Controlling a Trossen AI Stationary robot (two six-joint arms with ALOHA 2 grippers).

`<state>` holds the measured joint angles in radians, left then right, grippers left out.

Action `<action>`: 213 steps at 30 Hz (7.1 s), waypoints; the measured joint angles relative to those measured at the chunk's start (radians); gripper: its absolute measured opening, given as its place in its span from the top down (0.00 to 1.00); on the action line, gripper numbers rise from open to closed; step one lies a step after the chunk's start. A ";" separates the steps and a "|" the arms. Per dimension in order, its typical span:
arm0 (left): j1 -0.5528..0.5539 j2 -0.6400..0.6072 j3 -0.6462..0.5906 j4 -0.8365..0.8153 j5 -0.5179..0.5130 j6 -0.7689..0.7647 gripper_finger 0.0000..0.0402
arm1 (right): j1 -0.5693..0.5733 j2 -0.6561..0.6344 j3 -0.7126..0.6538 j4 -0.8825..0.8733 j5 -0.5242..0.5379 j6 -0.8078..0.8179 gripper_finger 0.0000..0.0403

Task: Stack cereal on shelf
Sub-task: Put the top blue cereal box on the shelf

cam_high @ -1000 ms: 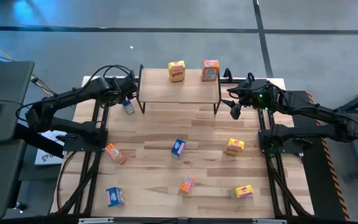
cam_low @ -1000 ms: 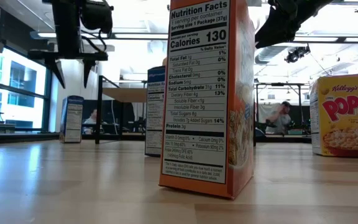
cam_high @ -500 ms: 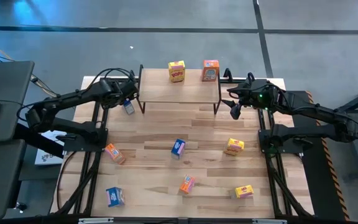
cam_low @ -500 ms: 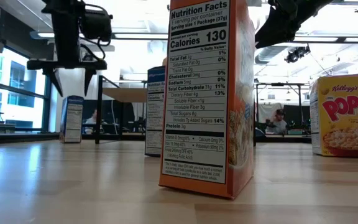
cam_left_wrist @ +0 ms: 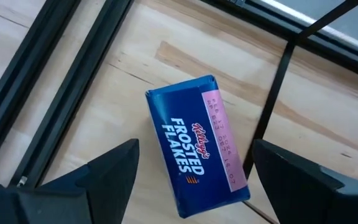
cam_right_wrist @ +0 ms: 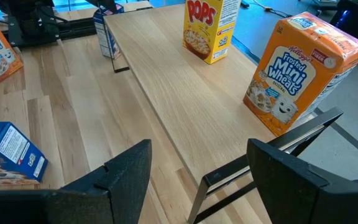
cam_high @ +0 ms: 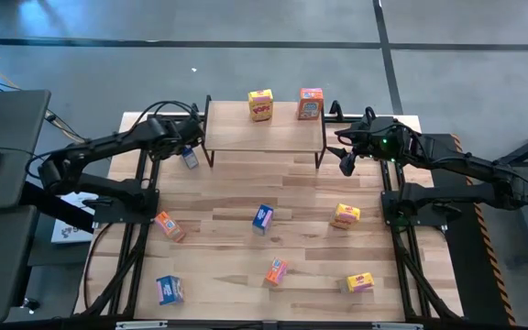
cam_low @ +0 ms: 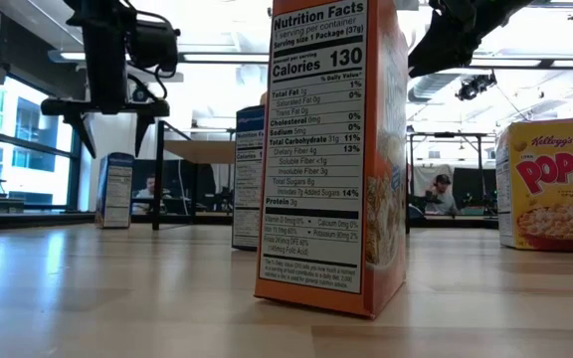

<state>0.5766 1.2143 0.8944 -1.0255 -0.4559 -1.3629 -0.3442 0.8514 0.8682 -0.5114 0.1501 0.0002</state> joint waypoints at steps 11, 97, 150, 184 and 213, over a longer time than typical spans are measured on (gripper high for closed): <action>0.022 0.038 0.004 0.028 0.022 -0.002 0.24 | 0.000 0.000 0.000 0.000 0.000 0.000 0.36; 0.031 -0.221 0.000 -0.029 0.107 0.351 0.65 | 0.000 0.000 0.000 0.000 0.000 0.000 0.36; 0.031 -0.578 0.054 0.189 0.078 0.803 0.73 | 0.000 0.000 0.000 0.000 0.000 0.000 0.36; 0.032 -0.190 0.319 0.436 0.170 1.503 0.73 | 0.000 0.000 0.000 0.000 0.000 0.000 0.36; 0.207 0.324 0.902 -0.141 0.552 1.962 0.73 | 0.000 0.000 0.000 0.000 0.000 0.000 0.36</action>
<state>0.7833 1.5384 1.7960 -1.1665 0.0963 0.5987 -0.3439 0.8513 0.8684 -0.5114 0.1501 0.0002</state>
